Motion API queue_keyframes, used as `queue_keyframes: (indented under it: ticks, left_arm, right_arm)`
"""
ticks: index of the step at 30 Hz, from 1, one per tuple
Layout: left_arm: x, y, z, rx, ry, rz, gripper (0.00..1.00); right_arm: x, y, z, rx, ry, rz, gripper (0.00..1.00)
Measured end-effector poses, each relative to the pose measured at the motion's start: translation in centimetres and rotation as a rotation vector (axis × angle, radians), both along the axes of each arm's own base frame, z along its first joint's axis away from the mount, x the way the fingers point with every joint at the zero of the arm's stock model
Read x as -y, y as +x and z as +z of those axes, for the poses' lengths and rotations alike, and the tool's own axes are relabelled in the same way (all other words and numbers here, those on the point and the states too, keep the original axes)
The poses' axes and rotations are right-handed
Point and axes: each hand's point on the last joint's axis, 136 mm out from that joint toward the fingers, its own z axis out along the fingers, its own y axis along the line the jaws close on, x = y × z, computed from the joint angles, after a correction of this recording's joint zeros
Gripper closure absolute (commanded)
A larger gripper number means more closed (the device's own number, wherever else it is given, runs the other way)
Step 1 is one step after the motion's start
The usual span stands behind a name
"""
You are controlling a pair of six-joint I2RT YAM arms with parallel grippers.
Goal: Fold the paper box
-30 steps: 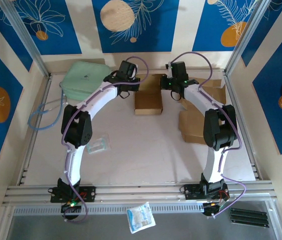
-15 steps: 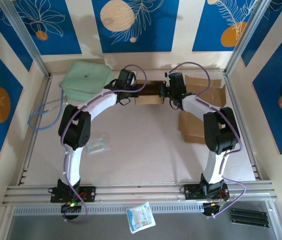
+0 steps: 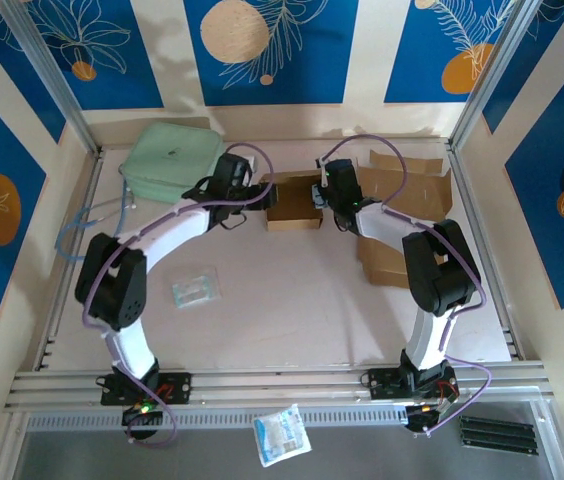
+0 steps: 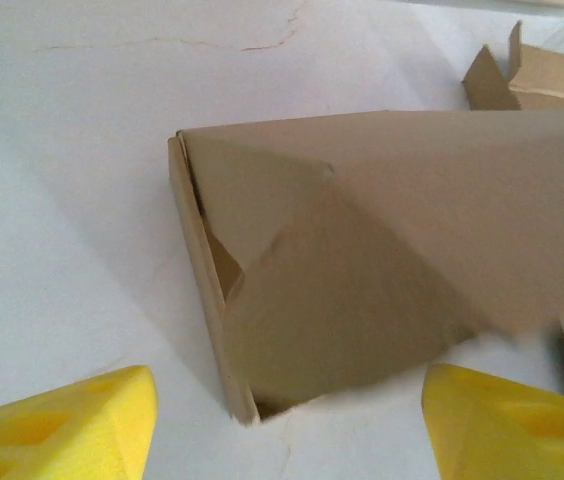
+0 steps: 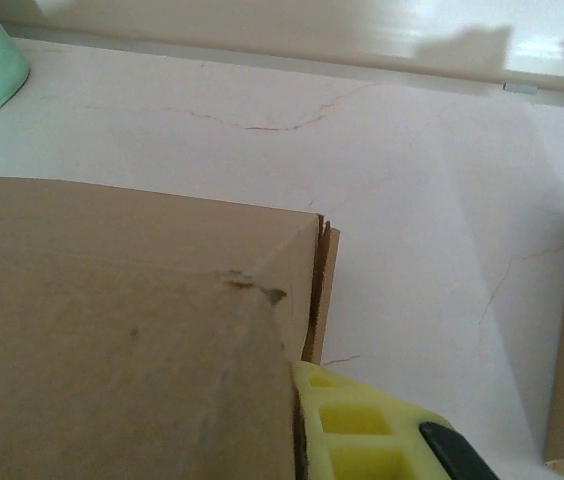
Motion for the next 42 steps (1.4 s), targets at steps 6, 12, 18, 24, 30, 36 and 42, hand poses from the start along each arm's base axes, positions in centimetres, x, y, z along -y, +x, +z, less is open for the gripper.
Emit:
queue_keyframes:
  ticks: [6, 12, 18, 24, 30, 36, 42]
  left_arm:
    - [-1.6, -2.4, 3.7, 0.042, -0.077, 0.057, 0.29]
    - [-3.0, 0.5, 8.5, 0.043, -0.237, 0.128, 0.28]
    - [-2.3, 5.5, 6.8, -0.018, -0.274, 0.117, 0.28]
    - [-0.5, 6.9, 0.8, -0.142, -0.225, 0.072, 0.31]
    - [-0.6, 6.6, -1.0, -0.174, -0.180, 0.055, 0.31]
    - [-0.7, 7.1, -0.2, -0.140, -0.160, 0.045, 0.30]
    - [-0.1, 7.9, -1.6, -0.155, -0.155, 0.031, 0.29]
  right_arm:
    - [-0.3, -0.6, -0.9, 0.006, -0.032, 0.013, 0.89]
    - [-0.2, -1.8, -2.8, -0.018, -0.053, 0.018, 0.84]
    - [-0.3, -3.0, -4.5, -0.058, -0.075, 0.039, 0.58]
    - [-0.4, -5.5, -3.0, -0.079, -0.030, 0.060, 0.25]
    - [0.4, -9.9, 1.5, -0.075, 0.075, 0.058, 0.17]
    - [0.5, -13.3, 8.7, -0.031, 0.300, 0.050, 0.08]
    - [0.4, -8.0, 11.1, -0.166, 0.407, -0.042, 0.10]
